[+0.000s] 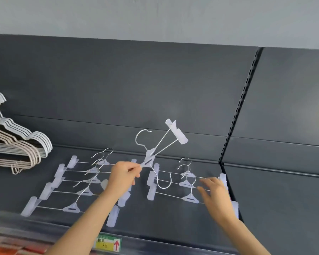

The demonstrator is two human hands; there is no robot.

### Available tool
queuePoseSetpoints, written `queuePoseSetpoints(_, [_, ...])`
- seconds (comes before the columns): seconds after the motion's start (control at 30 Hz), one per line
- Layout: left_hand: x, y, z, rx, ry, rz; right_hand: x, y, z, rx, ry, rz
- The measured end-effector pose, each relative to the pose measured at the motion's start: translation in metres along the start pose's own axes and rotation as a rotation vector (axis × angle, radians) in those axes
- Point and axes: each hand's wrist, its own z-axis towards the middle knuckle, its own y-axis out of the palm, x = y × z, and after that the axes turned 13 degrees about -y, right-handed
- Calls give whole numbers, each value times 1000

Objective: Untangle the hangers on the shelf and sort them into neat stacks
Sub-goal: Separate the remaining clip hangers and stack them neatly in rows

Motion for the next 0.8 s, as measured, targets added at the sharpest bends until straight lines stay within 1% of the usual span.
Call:
queuePoseSetpoints(0.07, [6,8,-3,-74,-32,-3,-6,-12,3,19,-33,8])
queuePoseSetpoints(0.17, [14,16,-6,-230,-78,2,-10,-24,6,26,-94,11])
queuePoseSetpoints(0.27, [18,20,-8,-313,-105,12,-9,-32,5,66,-116,16])
queuePoseSetpoints(0.4, [24,25,-7,-353,-90,105,-4,-36,3,110,-145,-23])
queuePoseSetpoints(0.57, [31,36,-8,-378,-30,196,-2,-35,6,153,-240,-89])
queuePoseSetpoints(0.63, [33,40,-8,-390,-3,213,-2,-36,9,192,-321,-174])
queuePoseSetpoints(0.7, [35,43,-8,-395,12,232,1,-36,11,207,-383,-313])
queuePoseSetpoints(0.73, [36,44,-8,-397,17,242,3,-36,12,208,-398,-371])
queuePoseSetpoints(0.8, [36,47,-9,-405,33,286,6,-35,11,205,-379,-406])
